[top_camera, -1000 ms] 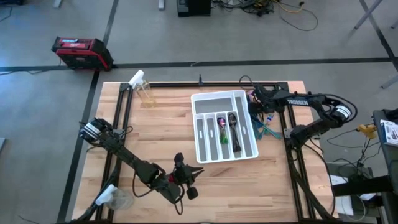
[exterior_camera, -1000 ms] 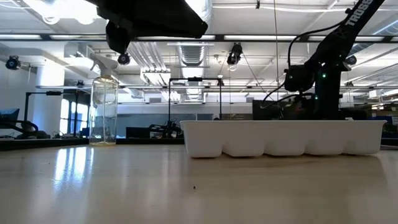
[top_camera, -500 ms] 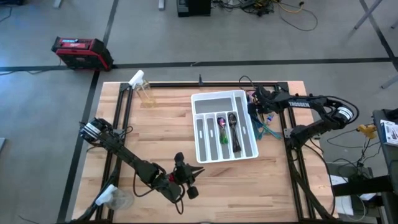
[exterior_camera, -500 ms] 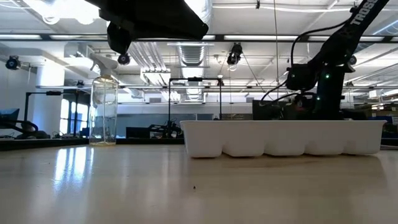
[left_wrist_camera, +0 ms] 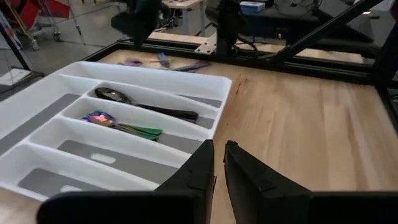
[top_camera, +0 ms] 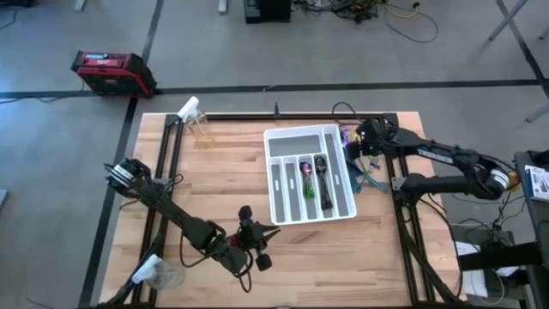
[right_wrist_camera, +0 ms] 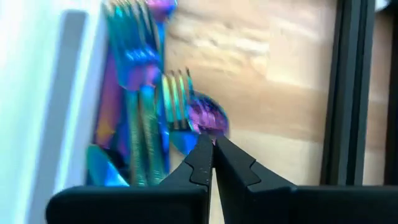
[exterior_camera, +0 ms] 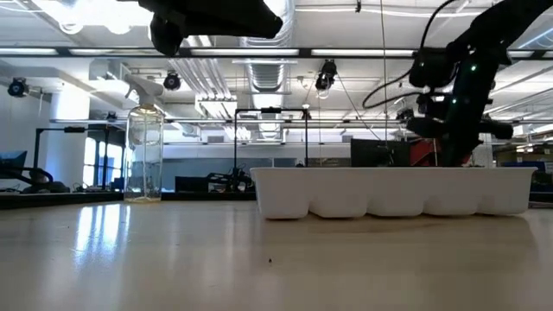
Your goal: Sort silverware
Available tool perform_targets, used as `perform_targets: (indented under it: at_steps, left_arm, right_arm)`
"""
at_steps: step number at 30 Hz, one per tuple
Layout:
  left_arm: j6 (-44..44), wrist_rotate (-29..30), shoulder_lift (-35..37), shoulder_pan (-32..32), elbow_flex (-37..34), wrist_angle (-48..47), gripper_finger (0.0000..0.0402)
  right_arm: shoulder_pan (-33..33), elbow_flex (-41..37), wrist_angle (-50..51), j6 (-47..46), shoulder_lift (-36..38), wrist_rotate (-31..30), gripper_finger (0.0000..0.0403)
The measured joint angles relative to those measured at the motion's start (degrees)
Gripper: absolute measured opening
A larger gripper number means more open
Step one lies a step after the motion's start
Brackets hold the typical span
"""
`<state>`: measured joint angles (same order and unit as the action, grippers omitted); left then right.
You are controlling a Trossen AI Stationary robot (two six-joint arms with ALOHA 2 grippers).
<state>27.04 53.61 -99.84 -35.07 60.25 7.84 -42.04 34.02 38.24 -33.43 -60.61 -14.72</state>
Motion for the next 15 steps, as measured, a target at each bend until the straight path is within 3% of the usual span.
perform_targets:
  at_steps: [7, 15]
  left_arm:
    - [6.0, 1.3, 0.8, 0.3, 0.0, -6.7, 0.0025]
    - [8.2, 1.3, 0.8, 0.3, 0.0, -7.2, 0.0025]
  right_arm:
    - [2.2, 0.0, 2.9, 0.4, 5.4, 1.5, 0.0]
    - [1.5, -2.1, 7.9, 1.8, -1.1, 1.4, 0.0]
